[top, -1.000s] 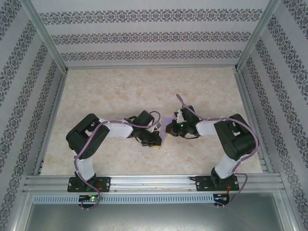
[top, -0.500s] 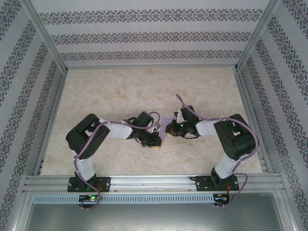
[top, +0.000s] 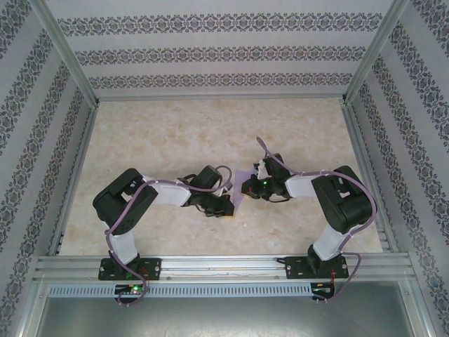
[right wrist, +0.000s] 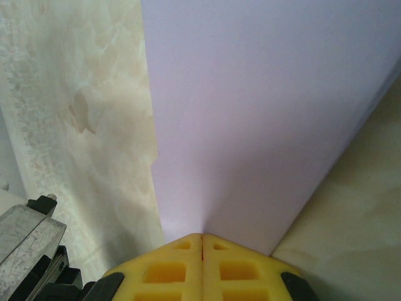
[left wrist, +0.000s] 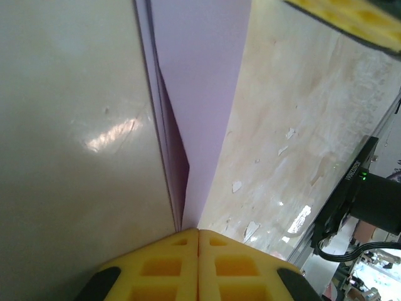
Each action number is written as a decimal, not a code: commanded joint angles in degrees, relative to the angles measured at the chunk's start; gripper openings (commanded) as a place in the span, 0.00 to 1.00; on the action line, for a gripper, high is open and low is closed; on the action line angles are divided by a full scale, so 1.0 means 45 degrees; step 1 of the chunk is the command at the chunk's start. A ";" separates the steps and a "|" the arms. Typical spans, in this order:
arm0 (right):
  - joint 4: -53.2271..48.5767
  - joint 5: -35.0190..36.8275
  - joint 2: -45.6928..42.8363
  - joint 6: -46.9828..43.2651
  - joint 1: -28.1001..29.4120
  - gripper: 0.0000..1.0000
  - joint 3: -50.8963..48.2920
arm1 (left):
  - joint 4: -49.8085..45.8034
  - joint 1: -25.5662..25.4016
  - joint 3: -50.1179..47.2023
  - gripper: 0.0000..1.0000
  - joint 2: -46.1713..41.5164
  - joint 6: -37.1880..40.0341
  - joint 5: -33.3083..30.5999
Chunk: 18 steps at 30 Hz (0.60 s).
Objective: Fold a paper plane with a square sheet of paper (fold left side to right side)
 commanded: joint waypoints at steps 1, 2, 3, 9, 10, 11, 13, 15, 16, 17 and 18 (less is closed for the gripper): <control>-0.0616 0.2040 0.1657 -0.0512 0.0495 0.00 -0.0442 | -0.0822 -0.0311 -0.0466 0.07 -0.0267 -0.0211 0.0022; -0.0617 0.2031 0.1657 -0.0512 0.0484 0.00 -0.0442 | -0.0844 -0.0311 -0.0502 0.07 -0.0335 -0.0214 -0.0003; -0.0616 0.2031 0.1629 -0.0514 0.0488 0.00 -0.0442 | -0.0867 -0.0311 -0.0538 0.07 -0.0418 -0.0202 -0.0045; -0.0635 0.2011 0.1520 -0.0530 0.0504 0.00 -0.0461 | -0.1950 -0.0273 -0.0312 0.07 -0.1332 0.0219 -0.0554; -0.0635 0.2012 0.1501 -0.0531 0.0504 0.00 -0.0461 | -0.2122 -0.0272 -0.0217 0.07 -0.1530 0.0294 -0.0603; -0.0644 0.2012 0.1472 -0.0514 0.0504 0.00 -0.0461 | -0.2289 -0.0252 -0.0128 0.07 -0.1776 0.0326 -0.0622; -0.0635 0.2017 0.1462 -0.0512 0.0504 0.00 -0.0447 | -0.2471 -0.0252 0.0079 0.07 -0.2179 0.0351 -0.0589; -0.0633 0.2014 0.1450 -0.0522 0.0504 0.00 -0.0442 | -0.2525 -0.0252 0.0323 0.07 -0.2432 0.0364 -0.0524; -0.0635 0.2011 0.1442 -0.0512 0.0504 0.00 -0.0442 | -0.2511 -0.0252 0.0443 0.07 -0.2448 0.0370 -0.0502; -0.0635 0.2011 0.1443 -0.0493 0.0522 0.00 -0.0442 | -0.2495 -0.0253 0.0605 0.07 -0.2378 0.0388 -0.0445; -0.0635 0.2023 0.1442 -0.0497 0.0523 0.00 -0.0432 | -0.2475 -0.0252 0.0769 0.07 -0.2216 0.0452 -0.0388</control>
